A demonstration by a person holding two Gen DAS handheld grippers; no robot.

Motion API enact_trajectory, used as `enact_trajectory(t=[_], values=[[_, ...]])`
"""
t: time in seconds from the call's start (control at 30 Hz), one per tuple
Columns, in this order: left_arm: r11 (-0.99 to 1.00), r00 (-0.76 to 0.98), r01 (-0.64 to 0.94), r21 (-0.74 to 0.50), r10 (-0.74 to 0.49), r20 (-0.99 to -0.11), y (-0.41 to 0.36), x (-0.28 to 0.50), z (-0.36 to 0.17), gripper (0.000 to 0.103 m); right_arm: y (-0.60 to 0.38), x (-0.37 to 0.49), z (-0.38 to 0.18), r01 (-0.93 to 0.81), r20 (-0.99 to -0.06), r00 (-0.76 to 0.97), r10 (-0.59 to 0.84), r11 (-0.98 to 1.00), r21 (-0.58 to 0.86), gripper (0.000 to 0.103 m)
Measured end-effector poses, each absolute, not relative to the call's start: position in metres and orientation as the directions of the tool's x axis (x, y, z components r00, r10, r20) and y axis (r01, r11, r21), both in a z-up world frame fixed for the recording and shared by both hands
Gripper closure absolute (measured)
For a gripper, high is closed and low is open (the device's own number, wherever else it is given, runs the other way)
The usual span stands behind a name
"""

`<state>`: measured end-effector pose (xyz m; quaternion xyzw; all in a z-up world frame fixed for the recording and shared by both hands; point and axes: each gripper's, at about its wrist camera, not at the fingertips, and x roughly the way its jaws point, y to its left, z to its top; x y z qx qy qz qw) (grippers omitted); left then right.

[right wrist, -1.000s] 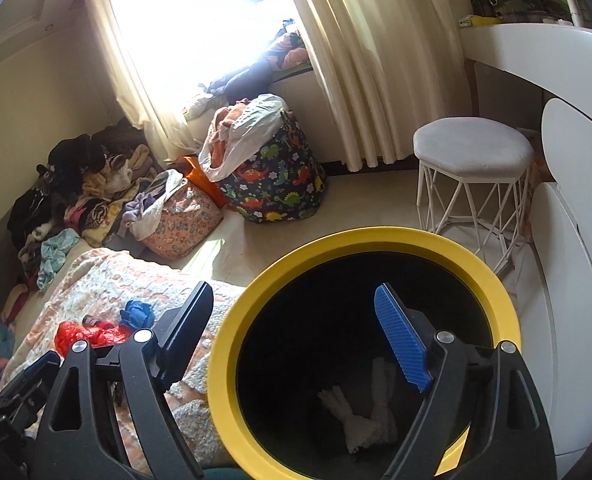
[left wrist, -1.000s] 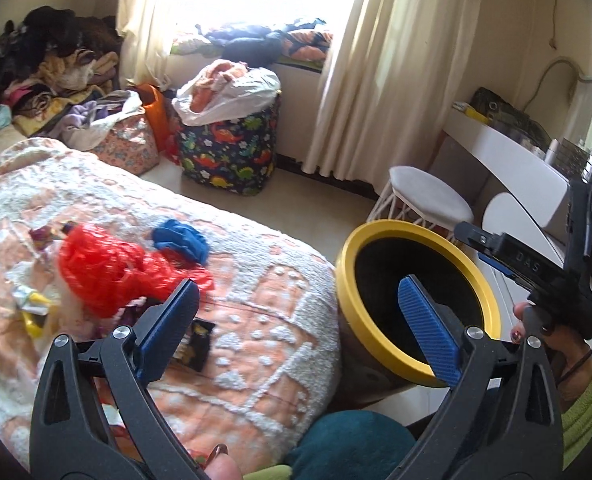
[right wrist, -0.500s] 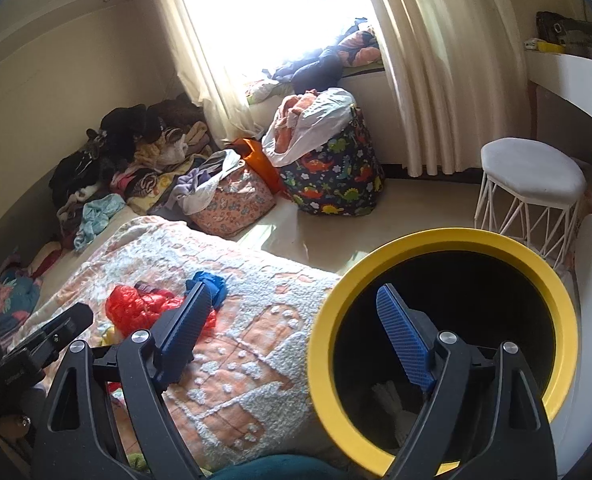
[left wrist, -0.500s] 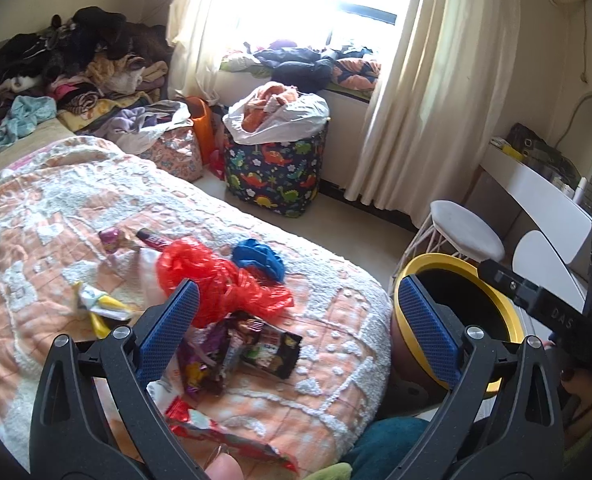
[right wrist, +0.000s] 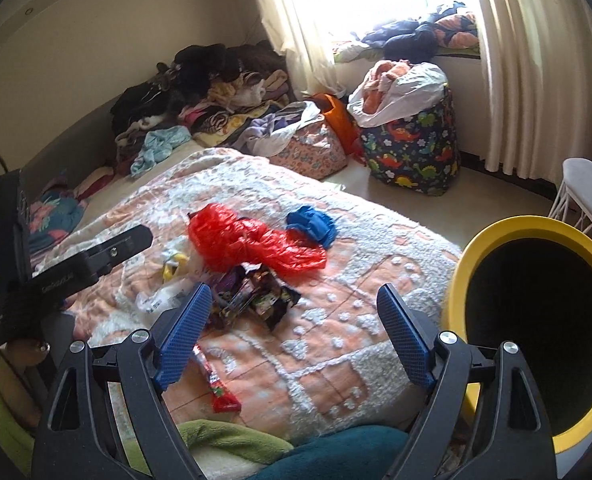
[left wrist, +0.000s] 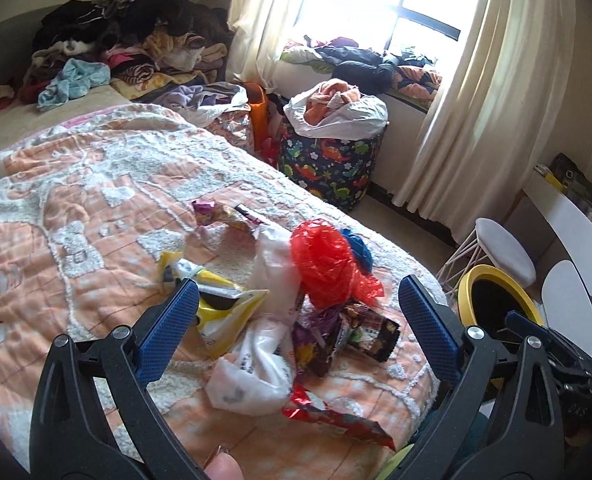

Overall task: Collect trash
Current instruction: 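Move both tools back toward the trash on the bed, then grasp the white plastic bag with the left tool while the right tool grasps the red candy stick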

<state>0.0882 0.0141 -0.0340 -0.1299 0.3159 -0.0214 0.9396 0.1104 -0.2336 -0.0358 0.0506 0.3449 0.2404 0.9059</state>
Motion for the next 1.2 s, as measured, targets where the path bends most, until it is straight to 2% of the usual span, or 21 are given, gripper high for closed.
enact_trajectory(t=[0.23,0.4,0.63,0.73,0.8,0.87,0.9,1.0,1.1,1.2], values=[[0.950,0.745,-0.083,-0.300,-0.141,-0.652,0.045,0.083,-0.059,0.011,-0.190,0.099,-0.050,-0.504,-0.667,0.528,0.525,0.826,0.251,0.021],[0.929,0.697,-0.106,-0.355,-0.186,-0.693,0.057,0.081,-0.077,0.011,-0.164,0.097,-0.069,-0.539,-0.729,0.453,0.513,0.809,0.234,0.032],[0.889,0.663,-0.112,-0.444,-0.266,-0.700,0.061,0.082,-0.093,0.013,-0.138,0.097,-0.092,-0.579,-0.794,0.379,0.475,0.791,0.197,0.042],[0.859,0.641,-0.118,-0.497,-0.317,-0.699,0.060,0.083,-0.101,0.022,-0.130,0.100,-0.103,-0.579,-0.825,0.344,0.448,0.793,0.189,0.052],[0.853,0.632,-0.119,-0.508,-0.329,-0.702,0.060,0.084,-0.104,0.029,-0.127,0.100,-0.108,-0.585,-0.833,0.323,0.449,0.787,0.197,0.069],[0.843,0.625,-0.115,-0.525,-0.349,-0.699,0.058,0.084,-0.106,0.037,-0.126,0.101,-0.111,-0.585,-0.836,0.308,0.453,0.783,0.209,0.081],[0.839,0.622,-0.112,-0.532,-0.358,-0.696,0.057,0.085,-0.107,0.044,-0.127,0.101,-0.112,-0.585,-0.834,0.302,0.461,0.780,0.220,0.085],[0.844,0.622,-0.088,-0.529,-0.368,-0.691,0.053,0.085,-0.104,0.059,-0.131,0.100,-0.111,-0.582,-0.823,0.296,0.485,0.775,0.247,0.091],[0.849,0.636,-0.074,-0.524,-0.365,-0.680,0.052,0.084,-0.099,0.066,-0.135,0.099,-0.110,-0.580,-0.813,0.302,0.498,0.773,0.258,0.091],[0.856,0.661,-0.043,-0.515,-0.362,-0.657,0.050,0.081,-0.089,0.069,-0.140,0.097,-0.105,-0.588,-0.798,0.313,0.515,0.765,0.264,0.092]])
